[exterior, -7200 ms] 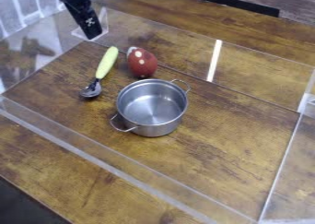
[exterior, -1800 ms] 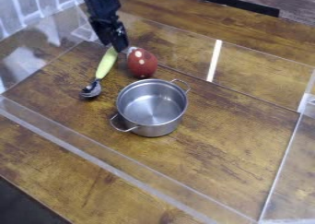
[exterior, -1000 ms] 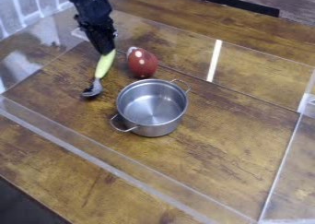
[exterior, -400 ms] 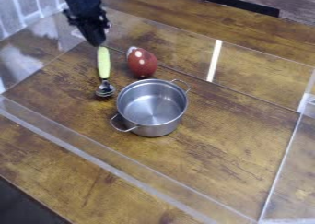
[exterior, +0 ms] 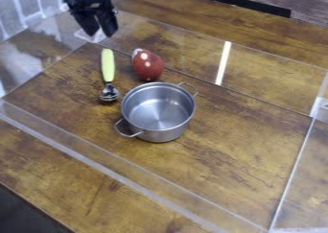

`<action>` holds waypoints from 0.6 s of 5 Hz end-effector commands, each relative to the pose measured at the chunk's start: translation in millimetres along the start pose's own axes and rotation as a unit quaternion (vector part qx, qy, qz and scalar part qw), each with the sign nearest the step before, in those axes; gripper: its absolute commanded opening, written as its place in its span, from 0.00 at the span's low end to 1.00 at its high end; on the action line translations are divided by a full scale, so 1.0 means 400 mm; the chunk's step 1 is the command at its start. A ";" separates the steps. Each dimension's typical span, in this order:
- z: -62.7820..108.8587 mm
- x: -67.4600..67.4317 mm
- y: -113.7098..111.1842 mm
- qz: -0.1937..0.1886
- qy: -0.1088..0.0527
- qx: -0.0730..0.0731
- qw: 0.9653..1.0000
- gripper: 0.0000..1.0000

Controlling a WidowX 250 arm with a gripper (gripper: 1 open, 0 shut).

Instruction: Remove the mushroom from the silver pot and put it on the table

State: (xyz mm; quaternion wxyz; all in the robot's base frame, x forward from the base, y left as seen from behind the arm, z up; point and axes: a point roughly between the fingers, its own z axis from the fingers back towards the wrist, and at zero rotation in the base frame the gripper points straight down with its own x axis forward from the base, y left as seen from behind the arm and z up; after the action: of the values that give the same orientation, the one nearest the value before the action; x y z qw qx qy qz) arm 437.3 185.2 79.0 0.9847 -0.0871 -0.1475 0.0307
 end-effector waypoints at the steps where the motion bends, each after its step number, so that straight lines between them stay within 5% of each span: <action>1: -0.001 0.024 -0.001 -0.038 -0.024 0.006 0.999 1.00; 3: 0.060 0.069 -0.009 0.023 -0.030 0.028 0.999 1.00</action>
State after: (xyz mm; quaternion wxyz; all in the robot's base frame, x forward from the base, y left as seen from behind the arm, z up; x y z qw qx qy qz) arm 447.9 191.6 82.1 0.9846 -0.0745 -0.1418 0.0705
